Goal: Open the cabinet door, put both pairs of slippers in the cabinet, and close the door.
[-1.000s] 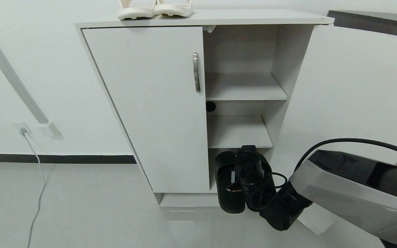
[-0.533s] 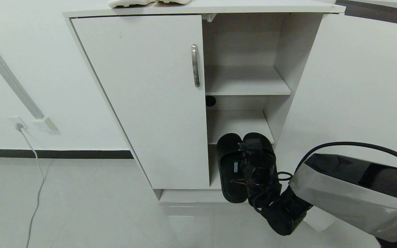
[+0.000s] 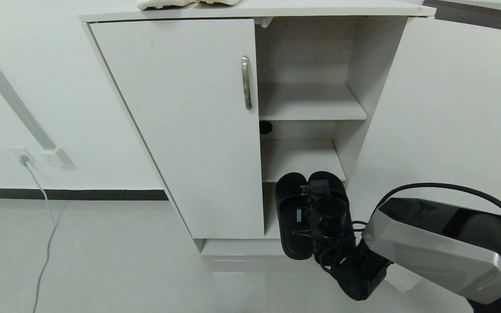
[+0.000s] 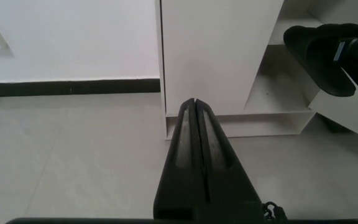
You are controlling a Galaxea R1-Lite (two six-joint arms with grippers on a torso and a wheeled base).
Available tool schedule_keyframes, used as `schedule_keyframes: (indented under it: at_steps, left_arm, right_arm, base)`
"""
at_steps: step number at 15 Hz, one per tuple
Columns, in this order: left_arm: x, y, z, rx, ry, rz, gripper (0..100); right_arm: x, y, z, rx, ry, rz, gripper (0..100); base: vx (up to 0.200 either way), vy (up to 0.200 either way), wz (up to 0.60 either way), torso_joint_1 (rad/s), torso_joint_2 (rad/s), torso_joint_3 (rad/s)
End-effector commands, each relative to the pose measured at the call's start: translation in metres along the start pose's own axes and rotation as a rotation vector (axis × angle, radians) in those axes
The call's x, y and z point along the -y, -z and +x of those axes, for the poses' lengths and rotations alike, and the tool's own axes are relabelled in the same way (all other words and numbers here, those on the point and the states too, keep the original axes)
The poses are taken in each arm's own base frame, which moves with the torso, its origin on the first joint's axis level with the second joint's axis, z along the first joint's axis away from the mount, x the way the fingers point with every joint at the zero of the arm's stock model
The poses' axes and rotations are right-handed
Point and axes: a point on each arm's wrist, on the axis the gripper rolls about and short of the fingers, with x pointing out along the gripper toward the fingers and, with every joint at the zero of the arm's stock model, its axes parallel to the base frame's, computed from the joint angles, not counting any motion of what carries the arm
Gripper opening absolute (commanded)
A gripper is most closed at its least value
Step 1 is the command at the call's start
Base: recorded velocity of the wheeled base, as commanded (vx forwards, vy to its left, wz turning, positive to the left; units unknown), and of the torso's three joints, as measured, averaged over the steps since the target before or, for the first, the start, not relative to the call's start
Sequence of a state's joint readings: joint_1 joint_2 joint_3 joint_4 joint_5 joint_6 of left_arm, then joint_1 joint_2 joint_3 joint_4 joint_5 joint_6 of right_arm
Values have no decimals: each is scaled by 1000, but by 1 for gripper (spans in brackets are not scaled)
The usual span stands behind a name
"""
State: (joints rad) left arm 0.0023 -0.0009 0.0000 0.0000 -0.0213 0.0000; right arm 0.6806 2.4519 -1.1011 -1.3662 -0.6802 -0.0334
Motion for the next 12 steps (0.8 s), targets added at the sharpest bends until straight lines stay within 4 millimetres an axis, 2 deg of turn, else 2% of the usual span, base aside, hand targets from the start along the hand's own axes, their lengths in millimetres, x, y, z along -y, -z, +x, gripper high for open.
schedule_keyframes:
  at_steps: [1,11,12]
  left_arm:
    - [0,0,0,-2,-1,0,0]
    - [0,0,0,-1,-1,0,0]
    - [0,0,0,-2,-1,0,0]
  right_arm:
    - [0,0,0,1,-1,1,0]
    - [-4,-3,4,1,-4,7,0]
    - [-4,-2,6,-8,-4,5,0]
  base:
    - [200,0,0,7,2,-2]
    - [200,0,0,3,3,3]
    - [0,0,0,0,0,0]
